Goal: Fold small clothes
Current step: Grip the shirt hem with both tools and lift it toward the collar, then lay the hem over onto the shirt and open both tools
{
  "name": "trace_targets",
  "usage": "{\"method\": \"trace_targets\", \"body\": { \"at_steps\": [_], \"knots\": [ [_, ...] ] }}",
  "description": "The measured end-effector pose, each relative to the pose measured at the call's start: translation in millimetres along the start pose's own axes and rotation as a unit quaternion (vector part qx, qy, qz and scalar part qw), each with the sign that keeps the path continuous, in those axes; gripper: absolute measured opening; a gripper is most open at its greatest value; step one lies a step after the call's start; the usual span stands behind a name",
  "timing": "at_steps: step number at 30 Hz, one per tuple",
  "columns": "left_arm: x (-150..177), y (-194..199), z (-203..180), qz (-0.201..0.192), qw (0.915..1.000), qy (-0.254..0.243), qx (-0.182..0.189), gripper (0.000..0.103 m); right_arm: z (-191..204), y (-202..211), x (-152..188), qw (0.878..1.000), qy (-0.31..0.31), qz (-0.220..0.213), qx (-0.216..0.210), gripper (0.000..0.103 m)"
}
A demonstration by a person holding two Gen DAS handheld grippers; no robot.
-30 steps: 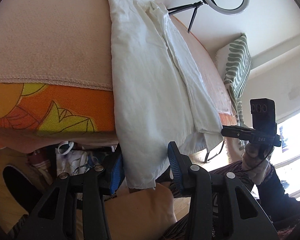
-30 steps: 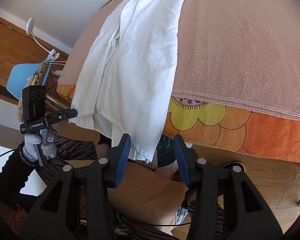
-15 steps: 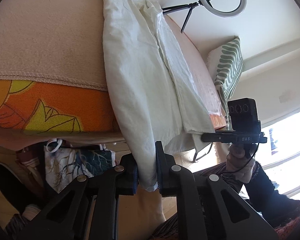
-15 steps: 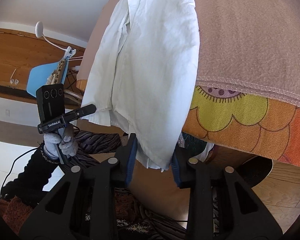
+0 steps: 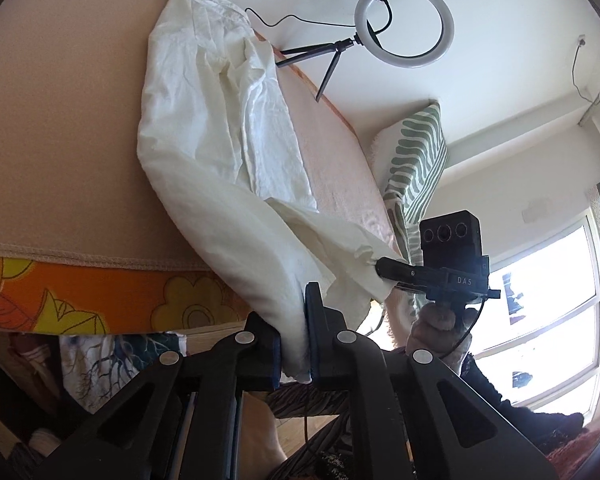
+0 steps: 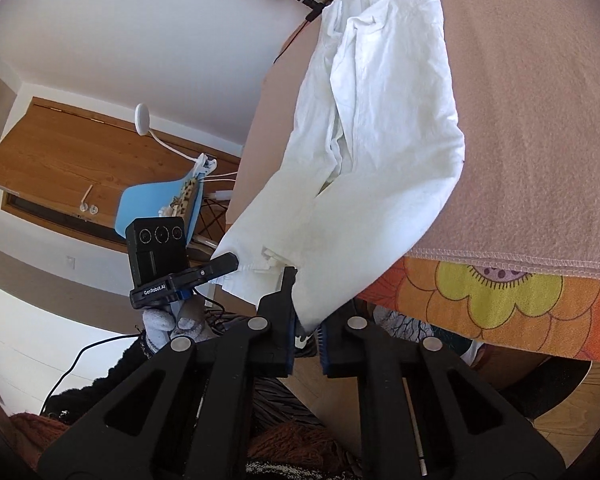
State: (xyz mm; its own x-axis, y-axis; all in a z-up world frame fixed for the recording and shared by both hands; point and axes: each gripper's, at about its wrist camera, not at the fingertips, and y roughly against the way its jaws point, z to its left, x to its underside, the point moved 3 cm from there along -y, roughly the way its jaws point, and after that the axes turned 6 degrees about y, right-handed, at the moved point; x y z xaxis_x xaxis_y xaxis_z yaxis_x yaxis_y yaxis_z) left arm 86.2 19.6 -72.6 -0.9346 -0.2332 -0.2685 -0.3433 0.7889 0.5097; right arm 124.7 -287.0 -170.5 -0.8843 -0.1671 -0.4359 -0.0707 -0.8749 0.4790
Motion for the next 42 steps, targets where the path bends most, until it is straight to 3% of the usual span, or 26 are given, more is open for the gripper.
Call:
{"method": "trace_targets", "body": {
  "at_steps": [8, 14, 17, 29, 30, 31, 34, 35, 36, 38, 42],
  "knots": [
    [-56.1, -5.1, -15.6, -0.038, 0.9989, -0.026, -0.004, 0.008, -7.8, 3.2, -62.6, 0.999, -0.005, -0.038, 0.011, 0.010],
    [-107.7, -17.0, -0.9, -0.067, 0.9973, -0.020, -0.025, 0.008, -21.2, -12.9, -117.3, 0.999, -0.013, -0.047, 0.020, 0.010],
    [-126.9, -26.9, 15.8, -0.063, 0.9973, -0.007, -0.037, 0.008, -37.3, -23.7, -138.6, 0.998, -0.027, -0.047, 0.027, 0.010],
    [-163.4, -51.5, 47.9, -0.056, 0.9947, 0.023, -0.083, 0.011, -100.2, -48.6, -167.3, 0.992, -0.107, -0.041, 0.050, 0.010],
    [-165.2, -49.8, 46.6, -0.058, 0.9950, 0.022, -0.079, 0.013, -102.4, -48.2, -168.0, 0.992, -0.112, -0.040, 0.045, 0.012],
    [-167.2, -47.0, 43.6, -0.063, 0.9948, 0.020, -0.077, 0.022, -103.6, -47.8, -169.8, 0.992, -0.115, -0.036, 0.039, 0.015],
    [-174.9, -28.9, 36.0, -0.093, 0.9922, 0.017, -0.080, 0.047, -99.4, -34.8, -175.3, 0.993, -0.107, -0.052, 0.024, 0.054],
    [-178.0, -21.0, 34.1, -0.108, 0.9912, 0.014, -0.076, 0.048, -95.3, -27.0, -177.0, 0.993, -0.098, -0.068, 0.023, 0.071],
    [-179.8, -14.1, 31.6, -0.119, 0.9899, 0.007, -0.077, 0.048, -91.2, -19.0, -178.0, 0.993, -0.089, -0.079, 0.021, 0.076],
    [-180.1, -3.5, 28.6, -0.132, 0.9865, -0.016, -0.095, 0.048, -83.5, -4.8, -179.1, 0.993, -0.070, -0.094, 0.030, 0.076],
    [-172.8, -1.6, 38.4, -0.134, 0.9823, -0.034, -0.126, 0.048, -72.4, 8.5, -174.3, 0.987, -0.006, -0.101, 0.123, 0.076]
  ]
}}
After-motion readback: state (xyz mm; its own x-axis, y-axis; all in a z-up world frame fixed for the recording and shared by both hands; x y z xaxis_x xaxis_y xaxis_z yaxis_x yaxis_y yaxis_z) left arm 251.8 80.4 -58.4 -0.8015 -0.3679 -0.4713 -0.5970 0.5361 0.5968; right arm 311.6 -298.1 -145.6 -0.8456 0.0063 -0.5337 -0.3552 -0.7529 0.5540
